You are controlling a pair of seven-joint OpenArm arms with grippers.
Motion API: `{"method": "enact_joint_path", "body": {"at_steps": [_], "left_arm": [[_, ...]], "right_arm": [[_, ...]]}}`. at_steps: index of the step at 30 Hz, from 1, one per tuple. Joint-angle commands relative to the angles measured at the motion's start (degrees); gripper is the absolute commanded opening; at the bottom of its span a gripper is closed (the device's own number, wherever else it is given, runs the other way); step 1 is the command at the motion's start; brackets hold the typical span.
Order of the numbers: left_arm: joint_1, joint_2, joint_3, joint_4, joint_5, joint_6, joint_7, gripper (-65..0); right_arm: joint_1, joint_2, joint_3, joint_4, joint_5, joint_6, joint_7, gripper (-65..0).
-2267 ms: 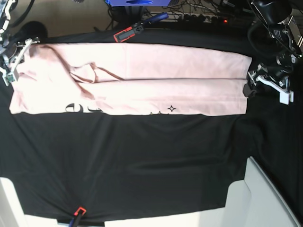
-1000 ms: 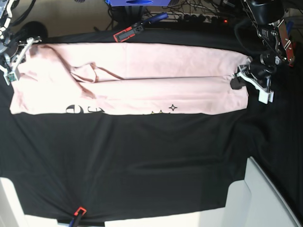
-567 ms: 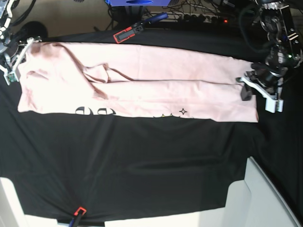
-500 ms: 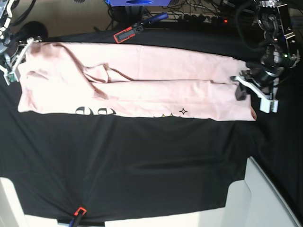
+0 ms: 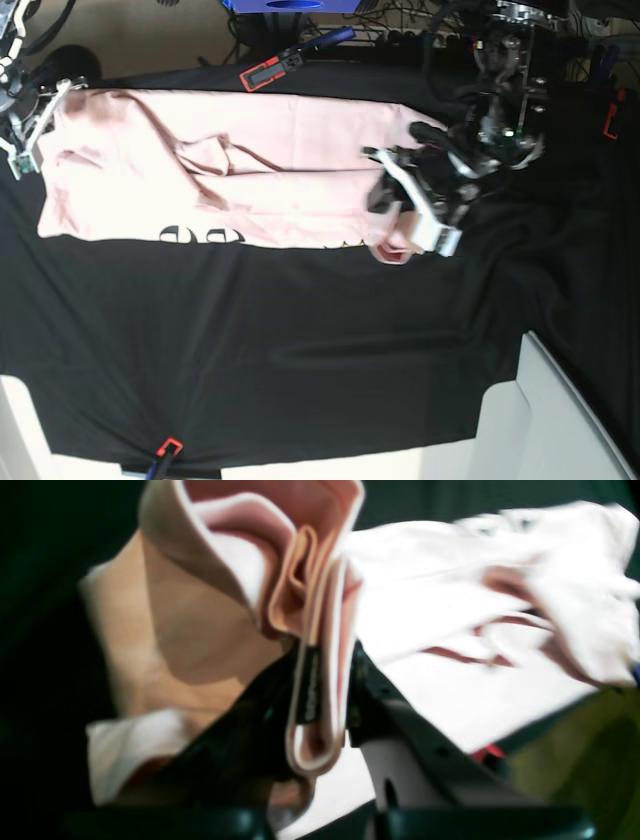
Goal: Fold the T-shirt properly
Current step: 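Lift the pinched end with the left gripper and fold it toward the right gripper, then open the left gripper and withdraw it from the folded shirt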
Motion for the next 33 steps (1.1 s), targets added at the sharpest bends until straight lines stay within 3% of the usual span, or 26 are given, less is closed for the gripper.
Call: {"method": "enact_joint_path", "body": {"at_steps": [1, 8, 21, 31, 33], "left_arm": [[-0.18, -0.21, 1.18, 0.91, -0.85, -0.17, -1.05, -65.0], [-1.06, 0.93, 7.86, 0.47, -0.76, -0.17, -1.05, -65.0], [-3.52, 4.89, 8.65, -4.72, -0.67, -0.08, -1.05, -65.0], [-4.4, 5.32, 11.29, -4.63, -1.02, -0.08, -1.05, -65.0], [-5.28, 5.5, 12.7, -4.63, -1.02, -0.08, -1.05, -61.1]], "right_arm": [[-0.03, 0.76, 0.25, 1.14, 0.47, -0.07, 0.65, -64.7], [-0.03, 0.76, 0.25, 1.06, 0.47, -0.07, 0.56, -64.7], [-0.03, 0.58, 0.25, 0.97, 0.47, -0.07, 0.56, -64.7], [-0.03, 0.58, 0.17, 0.97, 0.47, -0.07, 0.56, -64.7], [-0.03, 0.58, 0.17, 0.97, 0.47, -0.07, 0.56, -64.7]]}}
